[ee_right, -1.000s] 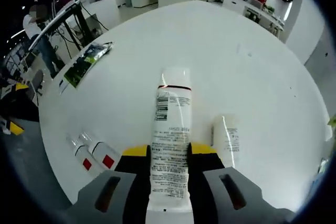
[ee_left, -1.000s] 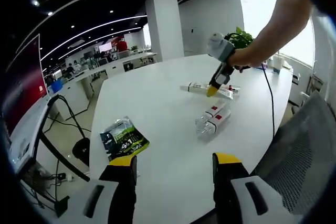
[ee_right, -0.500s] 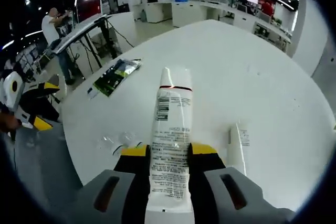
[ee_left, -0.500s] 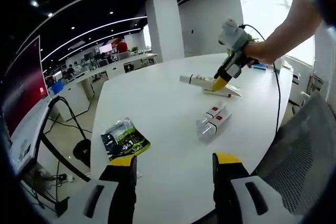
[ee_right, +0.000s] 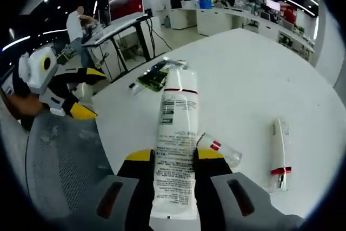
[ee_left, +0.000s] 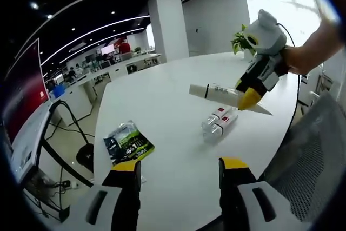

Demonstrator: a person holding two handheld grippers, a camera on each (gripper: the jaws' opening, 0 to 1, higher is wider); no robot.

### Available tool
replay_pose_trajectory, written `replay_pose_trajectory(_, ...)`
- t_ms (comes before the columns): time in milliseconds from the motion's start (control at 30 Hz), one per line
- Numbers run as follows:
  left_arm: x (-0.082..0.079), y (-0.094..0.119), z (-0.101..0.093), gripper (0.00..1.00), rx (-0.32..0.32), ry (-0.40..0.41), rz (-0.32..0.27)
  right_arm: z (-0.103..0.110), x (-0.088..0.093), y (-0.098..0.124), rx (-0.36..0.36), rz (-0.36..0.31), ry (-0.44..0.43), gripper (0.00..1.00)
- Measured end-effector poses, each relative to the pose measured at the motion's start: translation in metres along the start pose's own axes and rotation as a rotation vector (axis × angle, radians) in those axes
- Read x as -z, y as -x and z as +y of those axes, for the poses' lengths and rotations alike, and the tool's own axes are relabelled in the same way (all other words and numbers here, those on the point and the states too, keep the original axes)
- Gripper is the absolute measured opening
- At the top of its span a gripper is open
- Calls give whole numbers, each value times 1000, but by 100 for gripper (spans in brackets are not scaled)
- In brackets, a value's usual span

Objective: Arrange the skincare products in the storage area until every visible bottle or jar stands upright without overlapping.

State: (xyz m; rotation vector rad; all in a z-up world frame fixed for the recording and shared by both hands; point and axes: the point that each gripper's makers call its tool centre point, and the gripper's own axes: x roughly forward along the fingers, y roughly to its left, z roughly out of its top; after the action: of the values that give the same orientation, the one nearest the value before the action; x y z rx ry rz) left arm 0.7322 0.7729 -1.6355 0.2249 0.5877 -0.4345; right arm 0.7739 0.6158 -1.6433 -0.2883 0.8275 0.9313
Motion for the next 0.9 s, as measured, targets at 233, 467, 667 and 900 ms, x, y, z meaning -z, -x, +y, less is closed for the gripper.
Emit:
replay_pose_trajectory(233, -2, 3, 4, 60, -24, 5, -4, 18, 1, 4, -41, 8, 23, 25)
replay_pose_trajectory(467, -6, 5, 6, 60, -36, 7, -20, 31, -7, 6, -74, 7, 97, 25)
replay_pose_trajectory(667, -5, 6, 9, 60, -50, 17, -13, 43, -4, 9, -90, -7, 130, 25)
replay_pose_trajectory(900, -7, 3, -4, 60, 14, 32, 0, 51, 6, 16, -109, -12, 148, 25)
